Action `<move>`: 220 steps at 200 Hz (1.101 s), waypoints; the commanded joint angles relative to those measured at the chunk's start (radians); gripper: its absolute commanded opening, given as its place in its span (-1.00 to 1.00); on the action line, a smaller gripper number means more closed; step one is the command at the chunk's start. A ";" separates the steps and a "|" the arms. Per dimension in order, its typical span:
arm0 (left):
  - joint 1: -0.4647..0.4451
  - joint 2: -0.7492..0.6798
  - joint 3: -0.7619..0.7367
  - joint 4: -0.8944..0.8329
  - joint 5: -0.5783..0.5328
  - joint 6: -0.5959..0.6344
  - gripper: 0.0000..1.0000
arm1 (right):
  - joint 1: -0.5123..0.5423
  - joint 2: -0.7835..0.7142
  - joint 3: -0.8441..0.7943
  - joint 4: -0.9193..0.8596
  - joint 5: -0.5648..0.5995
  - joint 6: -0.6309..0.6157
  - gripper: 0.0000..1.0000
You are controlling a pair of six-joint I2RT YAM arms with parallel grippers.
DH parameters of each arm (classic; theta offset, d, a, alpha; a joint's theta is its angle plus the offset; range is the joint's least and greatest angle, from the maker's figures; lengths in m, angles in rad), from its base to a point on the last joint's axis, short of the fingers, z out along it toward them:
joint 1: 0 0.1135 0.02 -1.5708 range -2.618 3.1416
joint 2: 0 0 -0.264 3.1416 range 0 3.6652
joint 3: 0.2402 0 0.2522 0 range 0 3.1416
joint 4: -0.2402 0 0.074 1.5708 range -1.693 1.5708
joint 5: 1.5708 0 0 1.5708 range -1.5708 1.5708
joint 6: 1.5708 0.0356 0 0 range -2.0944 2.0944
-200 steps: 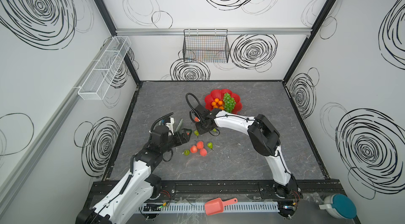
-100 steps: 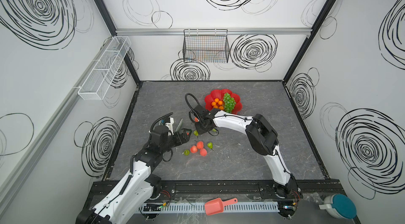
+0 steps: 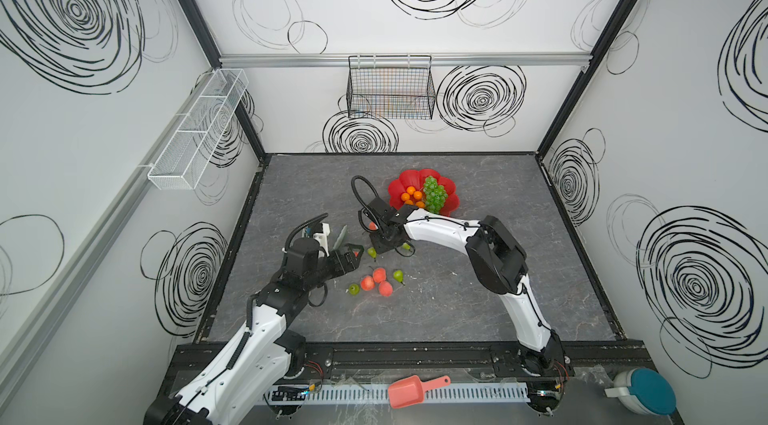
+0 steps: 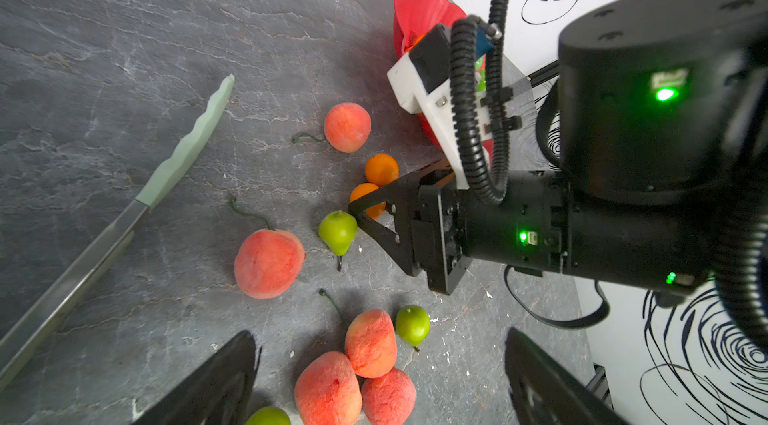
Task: Place and organize the fake fruits in the fruit bowl
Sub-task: 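Lower the right gripper onto another kumquat in the pile and close, then lift the kumquat with the right gripper and carry it over the bowl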
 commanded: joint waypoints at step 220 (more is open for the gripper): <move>-0.209 0.478 0.312 0.283 -0.052 0.024 0.92 | -0.326 -0.176 -0.026 -0.011 -0.031 -0.050 -0.27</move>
